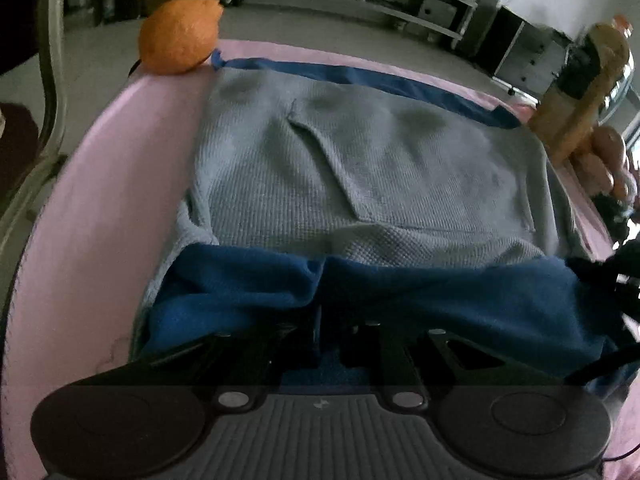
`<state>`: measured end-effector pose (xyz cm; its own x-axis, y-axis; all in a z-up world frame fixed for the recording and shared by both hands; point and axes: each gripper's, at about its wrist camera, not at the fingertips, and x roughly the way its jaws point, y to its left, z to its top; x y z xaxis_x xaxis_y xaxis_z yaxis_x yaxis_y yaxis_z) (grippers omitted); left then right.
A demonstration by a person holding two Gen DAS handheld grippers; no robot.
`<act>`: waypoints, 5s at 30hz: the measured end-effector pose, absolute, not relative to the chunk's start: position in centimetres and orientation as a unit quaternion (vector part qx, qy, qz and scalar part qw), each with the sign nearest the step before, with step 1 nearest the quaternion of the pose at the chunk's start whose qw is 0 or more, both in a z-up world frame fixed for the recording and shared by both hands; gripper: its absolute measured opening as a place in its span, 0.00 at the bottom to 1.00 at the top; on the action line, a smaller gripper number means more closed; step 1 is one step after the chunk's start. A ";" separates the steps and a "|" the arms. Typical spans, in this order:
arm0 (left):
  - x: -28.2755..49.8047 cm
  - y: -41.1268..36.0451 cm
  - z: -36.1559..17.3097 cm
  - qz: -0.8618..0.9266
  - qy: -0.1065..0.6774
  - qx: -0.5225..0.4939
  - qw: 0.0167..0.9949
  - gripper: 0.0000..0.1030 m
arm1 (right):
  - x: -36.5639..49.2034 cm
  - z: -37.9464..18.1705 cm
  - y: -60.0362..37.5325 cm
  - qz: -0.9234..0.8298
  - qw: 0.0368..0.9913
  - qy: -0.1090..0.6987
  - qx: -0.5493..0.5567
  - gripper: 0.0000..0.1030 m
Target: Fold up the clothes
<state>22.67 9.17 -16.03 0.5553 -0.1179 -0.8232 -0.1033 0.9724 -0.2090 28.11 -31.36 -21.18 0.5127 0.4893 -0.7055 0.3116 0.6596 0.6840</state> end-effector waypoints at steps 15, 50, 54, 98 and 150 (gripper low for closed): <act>22.8 12.9 -8.1 0.008 0.384 -0.132 0.914 0.50 | 25.8 -10.9 -30.4 0.109 0.841 0.366 0.384 0.20; 37.8 15.0 -10.5 0.046 0.329 -0.042 0.942 0.06 | 42.4 -12.3 -23.3 0.024 0.921 0.356 0.154 0.16; 32.2 13.5 -5.7 0.046 0.287 -0.016 0.957 0.07 | 38.5 -8.2 -23.2 0.039 0.927 0.341 0.150 0.15; 15.1 14.0 -14.7 0.027 0.466 -0.155 0.871 0.41 | 15.5 -16.1 -34.1 0.017 0.815 0.455 0.358 0.41; 11.3 14.2 -12.1 0.069 0.502 -0.172 0.844 0.23 | 18.6 -16.1 -35.1 -0.019 0.770 0.514 0.378 0.30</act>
